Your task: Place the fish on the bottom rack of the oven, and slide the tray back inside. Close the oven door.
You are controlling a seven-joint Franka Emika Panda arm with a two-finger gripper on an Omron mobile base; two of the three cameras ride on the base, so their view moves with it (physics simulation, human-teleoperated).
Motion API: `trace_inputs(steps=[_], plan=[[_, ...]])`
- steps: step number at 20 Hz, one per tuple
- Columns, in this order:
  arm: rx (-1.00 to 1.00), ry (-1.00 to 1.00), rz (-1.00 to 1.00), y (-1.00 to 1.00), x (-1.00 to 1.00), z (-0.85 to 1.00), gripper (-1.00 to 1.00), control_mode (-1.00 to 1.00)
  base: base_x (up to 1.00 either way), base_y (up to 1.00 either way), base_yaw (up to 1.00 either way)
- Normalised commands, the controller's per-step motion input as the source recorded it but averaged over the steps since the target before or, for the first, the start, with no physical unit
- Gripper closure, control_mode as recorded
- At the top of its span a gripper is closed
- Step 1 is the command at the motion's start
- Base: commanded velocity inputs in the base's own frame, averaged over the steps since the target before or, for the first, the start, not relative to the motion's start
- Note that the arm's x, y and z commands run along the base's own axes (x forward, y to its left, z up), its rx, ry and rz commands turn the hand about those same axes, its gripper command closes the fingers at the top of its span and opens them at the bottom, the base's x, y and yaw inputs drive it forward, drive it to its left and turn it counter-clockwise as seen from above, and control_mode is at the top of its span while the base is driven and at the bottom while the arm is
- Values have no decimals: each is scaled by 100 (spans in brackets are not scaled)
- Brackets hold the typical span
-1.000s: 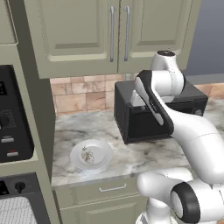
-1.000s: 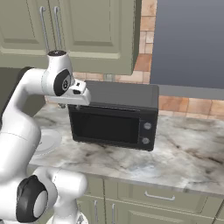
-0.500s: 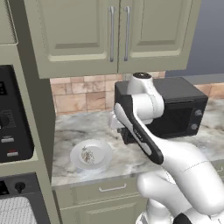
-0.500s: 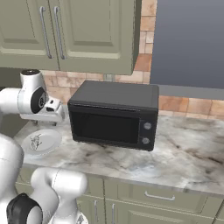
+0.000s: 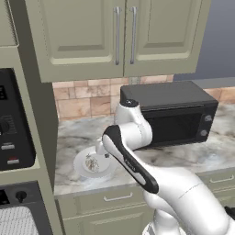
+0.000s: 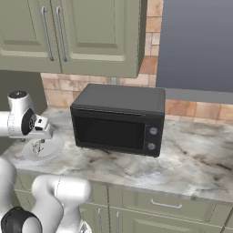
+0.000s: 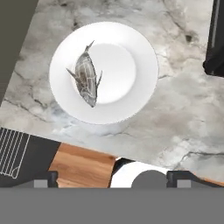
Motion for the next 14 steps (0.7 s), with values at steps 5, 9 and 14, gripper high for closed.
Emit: trace_inputs(steps=[5,9,14], plan=[[0,0,10,53,55,-54,-100,-100,0,0,0],[0,0,7,25,69,-44,-100,-100,0,0,0],[0,1,4,19,58,-34,-100,-100,0,0,0]])
